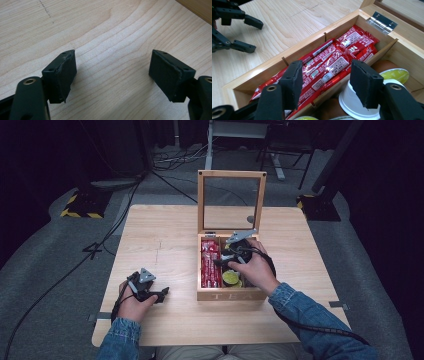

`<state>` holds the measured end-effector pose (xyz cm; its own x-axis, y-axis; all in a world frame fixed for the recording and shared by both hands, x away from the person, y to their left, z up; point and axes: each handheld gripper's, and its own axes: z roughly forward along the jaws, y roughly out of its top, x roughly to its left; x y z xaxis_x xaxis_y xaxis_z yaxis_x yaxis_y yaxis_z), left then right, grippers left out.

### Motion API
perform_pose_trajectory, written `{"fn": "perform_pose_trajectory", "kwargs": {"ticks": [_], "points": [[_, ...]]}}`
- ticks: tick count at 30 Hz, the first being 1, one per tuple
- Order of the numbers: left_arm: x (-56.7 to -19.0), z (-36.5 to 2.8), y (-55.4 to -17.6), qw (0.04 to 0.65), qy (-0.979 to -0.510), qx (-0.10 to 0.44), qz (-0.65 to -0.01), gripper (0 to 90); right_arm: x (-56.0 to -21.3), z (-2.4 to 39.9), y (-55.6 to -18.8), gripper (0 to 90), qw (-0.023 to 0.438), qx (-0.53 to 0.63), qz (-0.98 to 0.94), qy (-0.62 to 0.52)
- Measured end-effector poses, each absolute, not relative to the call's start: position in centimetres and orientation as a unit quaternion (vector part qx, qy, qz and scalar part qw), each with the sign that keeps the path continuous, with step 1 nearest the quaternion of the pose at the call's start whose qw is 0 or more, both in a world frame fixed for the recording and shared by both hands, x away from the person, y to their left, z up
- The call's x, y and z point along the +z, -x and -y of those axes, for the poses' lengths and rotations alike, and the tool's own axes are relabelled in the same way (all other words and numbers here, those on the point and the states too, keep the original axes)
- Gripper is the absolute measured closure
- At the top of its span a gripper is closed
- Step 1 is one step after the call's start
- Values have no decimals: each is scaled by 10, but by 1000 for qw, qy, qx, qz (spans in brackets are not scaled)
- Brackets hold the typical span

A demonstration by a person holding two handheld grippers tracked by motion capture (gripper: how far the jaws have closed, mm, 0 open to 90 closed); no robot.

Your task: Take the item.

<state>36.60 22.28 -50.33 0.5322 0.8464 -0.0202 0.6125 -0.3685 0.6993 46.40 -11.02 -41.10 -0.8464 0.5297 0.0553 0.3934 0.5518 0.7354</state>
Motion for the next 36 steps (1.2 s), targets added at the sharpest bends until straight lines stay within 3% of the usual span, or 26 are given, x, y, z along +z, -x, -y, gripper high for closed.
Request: {"fn": "perform_pose_trajectory", "kwargs": {"ticks": [26,36], "points": [[-503,-223,-366,335,-809,175,-451,222,-433,71,-467,307,131,350,-890,-261],[-503,-222,-366,335,-809,175,-451,222,-436,66,-468,372,127,329,-899,-260]]}}
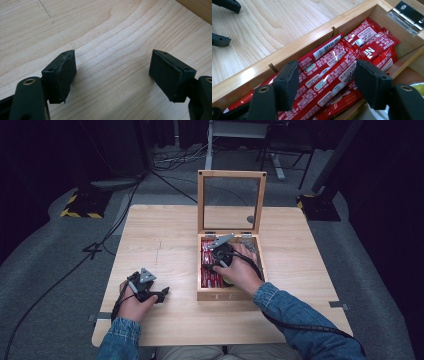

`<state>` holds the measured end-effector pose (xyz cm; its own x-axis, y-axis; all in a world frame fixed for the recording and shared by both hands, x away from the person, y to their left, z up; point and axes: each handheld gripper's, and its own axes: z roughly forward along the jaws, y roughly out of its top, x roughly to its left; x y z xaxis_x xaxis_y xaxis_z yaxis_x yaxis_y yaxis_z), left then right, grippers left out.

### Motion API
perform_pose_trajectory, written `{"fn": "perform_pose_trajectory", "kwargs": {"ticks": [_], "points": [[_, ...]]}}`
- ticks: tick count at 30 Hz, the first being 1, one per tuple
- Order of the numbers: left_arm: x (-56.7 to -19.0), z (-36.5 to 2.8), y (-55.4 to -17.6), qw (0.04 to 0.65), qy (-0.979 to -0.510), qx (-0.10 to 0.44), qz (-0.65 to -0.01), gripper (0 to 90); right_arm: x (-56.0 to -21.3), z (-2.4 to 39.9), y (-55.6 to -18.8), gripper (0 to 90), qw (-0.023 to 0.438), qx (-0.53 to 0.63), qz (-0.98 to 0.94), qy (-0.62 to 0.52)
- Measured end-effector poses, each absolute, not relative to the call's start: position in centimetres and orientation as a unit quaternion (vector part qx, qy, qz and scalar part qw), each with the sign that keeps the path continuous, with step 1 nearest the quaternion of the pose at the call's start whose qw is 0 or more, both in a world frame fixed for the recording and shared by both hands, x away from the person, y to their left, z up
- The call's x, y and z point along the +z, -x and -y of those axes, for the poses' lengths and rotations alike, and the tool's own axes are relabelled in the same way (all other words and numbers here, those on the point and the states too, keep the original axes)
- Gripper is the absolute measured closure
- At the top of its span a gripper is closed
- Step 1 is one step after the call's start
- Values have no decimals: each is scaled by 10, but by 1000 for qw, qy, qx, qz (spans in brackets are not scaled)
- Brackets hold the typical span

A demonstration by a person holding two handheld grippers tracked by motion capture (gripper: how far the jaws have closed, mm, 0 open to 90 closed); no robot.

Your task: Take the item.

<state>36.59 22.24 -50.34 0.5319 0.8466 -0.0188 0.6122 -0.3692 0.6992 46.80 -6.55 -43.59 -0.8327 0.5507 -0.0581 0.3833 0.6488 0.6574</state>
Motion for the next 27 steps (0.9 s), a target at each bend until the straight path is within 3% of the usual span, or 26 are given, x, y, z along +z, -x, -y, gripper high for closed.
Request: {"fn": "perform_pose_trajectory", "kwargs": {"ticks": [4,10,16,22,23,27], "points": [[-503,-222,-366,335,-809,175,-451,223,-437,64,-468,389,126,323,-901,-262],[-503,-222,-366,334,-808,176,-451,222,-437,67,-468,538,94,326,-890,-304],[-503,-222,-366,334,-809,175,-451,223,-439,67,-467,595,81,332,-883,-321],[-503,-222,-366,335,-808,175,-452,220,-437,70,-464,765,67,342,-879,-326],[-503,-222,-366,335,-808,174,-452,220,-435,70,-462,843,74,340,-882,-318],[-503,-222,-366,335,-808,174,-452,220,-434,73,-461,877,80,346,-880,-316]]}}
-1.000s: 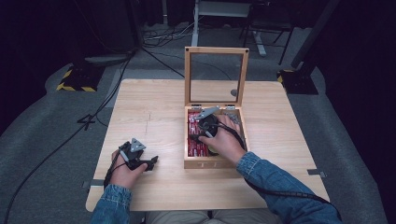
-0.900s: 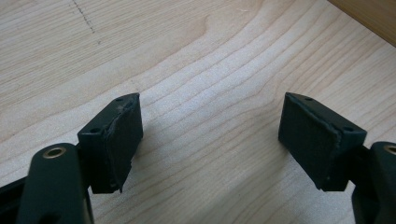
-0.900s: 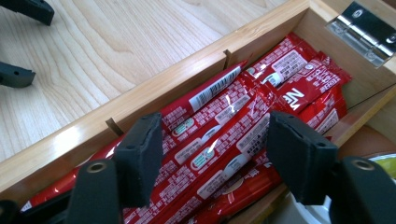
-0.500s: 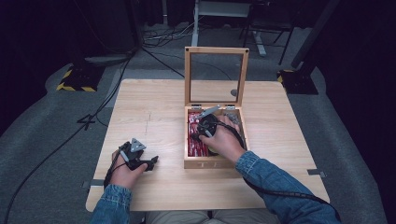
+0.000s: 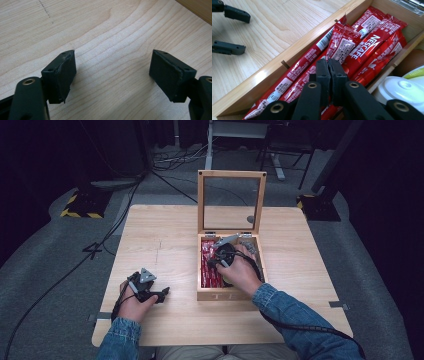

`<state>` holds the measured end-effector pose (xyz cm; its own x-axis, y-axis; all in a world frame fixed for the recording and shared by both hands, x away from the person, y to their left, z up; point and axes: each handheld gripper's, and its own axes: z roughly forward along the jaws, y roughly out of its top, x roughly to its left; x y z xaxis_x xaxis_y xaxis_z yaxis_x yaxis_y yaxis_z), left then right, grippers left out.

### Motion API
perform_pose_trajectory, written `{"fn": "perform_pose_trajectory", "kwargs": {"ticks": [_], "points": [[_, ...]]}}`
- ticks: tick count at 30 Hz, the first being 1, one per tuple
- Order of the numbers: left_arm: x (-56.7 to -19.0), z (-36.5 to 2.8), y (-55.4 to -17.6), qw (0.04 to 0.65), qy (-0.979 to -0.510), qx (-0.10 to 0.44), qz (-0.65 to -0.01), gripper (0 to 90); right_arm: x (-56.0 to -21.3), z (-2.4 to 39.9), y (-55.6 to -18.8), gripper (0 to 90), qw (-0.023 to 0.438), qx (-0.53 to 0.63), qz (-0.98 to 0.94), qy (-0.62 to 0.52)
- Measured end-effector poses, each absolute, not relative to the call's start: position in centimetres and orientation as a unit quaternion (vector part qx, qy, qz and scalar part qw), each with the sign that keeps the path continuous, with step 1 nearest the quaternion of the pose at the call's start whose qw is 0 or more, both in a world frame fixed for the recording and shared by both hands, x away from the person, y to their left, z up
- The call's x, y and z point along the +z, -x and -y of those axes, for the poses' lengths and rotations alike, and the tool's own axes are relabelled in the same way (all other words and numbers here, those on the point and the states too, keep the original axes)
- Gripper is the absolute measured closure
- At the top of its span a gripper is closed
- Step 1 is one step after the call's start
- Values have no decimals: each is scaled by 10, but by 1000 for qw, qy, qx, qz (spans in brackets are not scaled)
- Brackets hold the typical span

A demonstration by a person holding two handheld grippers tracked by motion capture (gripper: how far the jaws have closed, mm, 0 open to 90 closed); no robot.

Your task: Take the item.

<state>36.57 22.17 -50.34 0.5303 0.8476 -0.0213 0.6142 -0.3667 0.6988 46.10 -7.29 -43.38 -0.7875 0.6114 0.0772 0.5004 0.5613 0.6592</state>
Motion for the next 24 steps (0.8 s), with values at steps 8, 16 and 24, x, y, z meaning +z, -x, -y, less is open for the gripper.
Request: {"fn": "perform_pose_trajectory", "kwargs": {"ticks": [8,16,24], "points": [[-503,-222,-366,335,-808,175,-453,217,-423,78,-457,887,78,382,-864,-318],[-503,-221,-366,335,-808,174,-453,217,-405,80,-453,890,85,404,-857,-307],[-503,-221,-366,335,-808,175,-453,215,-389,85,-449,890,94,427,-849,-297]]}}
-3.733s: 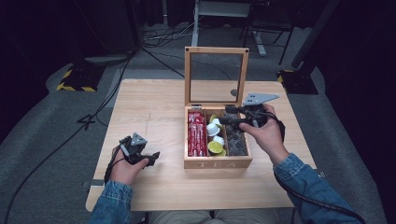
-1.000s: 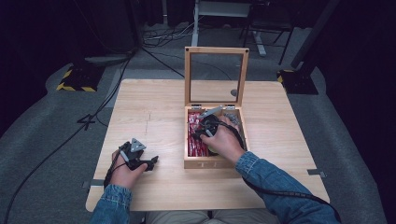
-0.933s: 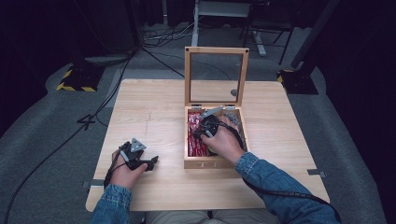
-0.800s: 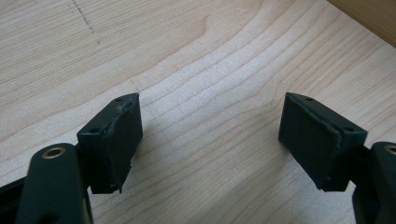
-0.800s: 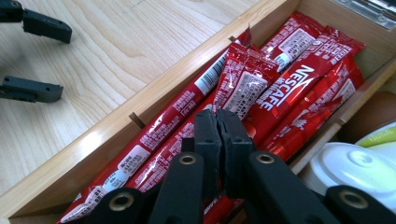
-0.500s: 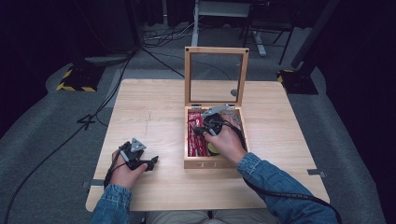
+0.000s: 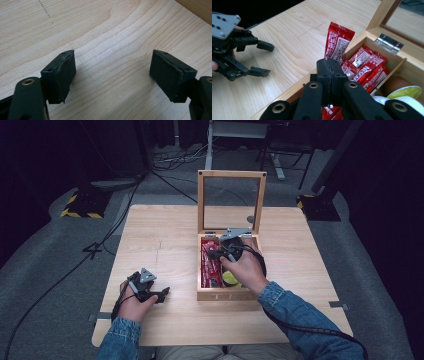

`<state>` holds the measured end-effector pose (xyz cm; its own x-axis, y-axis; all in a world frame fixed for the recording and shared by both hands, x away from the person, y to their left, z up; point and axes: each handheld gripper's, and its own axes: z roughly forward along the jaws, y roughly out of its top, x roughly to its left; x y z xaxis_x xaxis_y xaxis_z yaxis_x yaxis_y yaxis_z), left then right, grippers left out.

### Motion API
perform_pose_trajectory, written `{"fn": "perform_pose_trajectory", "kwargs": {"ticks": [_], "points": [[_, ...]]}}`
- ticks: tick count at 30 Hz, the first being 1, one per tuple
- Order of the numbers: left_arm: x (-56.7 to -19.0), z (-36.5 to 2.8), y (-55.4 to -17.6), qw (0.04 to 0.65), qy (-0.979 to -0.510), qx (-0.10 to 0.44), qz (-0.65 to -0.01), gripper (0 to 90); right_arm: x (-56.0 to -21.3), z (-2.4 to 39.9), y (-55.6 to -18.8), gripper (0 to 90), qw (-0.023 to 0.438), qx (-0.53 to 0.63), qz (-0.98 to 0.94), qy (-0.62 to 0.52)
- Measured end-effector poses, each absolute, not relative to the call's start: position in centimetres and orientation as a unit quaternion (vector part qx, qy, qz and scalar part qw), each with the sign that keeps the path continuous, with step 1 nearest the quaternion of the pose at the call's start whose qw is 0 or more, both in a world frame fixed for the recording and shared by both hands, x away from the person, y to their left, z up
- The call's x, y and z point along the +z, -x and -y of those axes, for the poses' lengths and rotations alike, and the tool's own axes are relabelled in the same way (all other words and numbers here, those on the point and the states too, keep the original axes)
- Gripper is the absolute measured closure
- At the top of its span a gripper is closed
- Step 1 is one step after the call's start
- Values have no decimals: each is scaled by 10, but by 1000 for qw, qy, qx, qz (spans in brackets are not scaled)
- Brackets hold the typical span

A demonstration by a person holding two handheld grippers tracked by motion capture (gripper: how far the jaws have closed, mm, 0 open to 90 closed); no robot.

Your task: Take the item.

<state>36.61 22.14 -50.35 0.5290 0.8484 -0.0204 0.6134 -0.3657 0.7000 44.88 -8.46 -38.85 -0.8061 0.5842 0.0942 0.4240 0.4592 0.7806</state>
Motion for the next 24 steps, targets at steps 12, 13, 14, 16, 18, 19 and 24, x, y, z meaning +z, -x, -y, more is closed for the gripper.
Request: {"fn": "perform_pose_trajectory", "kwargs": {"ticks": [12,13,14,16,18,19,24], "points": [[-503,-221,-368,334,-809,173,-451,195,-365,104,-445,890,105,458,-833,-293],[-504,-221,-368,335,-809,172,-451,193,-363,105,-444,890,107,460,-832,-292],[-503,-221,-368,334,-810,171,-450,191,-361,107,-443,890,108,461,-831,-291],[-504,-220,-368,333,-811,172,-448,176,-357,110,-442,890,109,465,-830,-289],[-504,-220,-369,333,-811,171,-450,170,-354,114,-441,890,112,468,-828,-289],[-504,-220,-369,333,-812,169,-450,165,-352,117,-440,890,113,470,-827,-289],[-504,-219,-370,331,-814,168,-447,140,-346,131,-439,890,110,477,-821,-294]]}}
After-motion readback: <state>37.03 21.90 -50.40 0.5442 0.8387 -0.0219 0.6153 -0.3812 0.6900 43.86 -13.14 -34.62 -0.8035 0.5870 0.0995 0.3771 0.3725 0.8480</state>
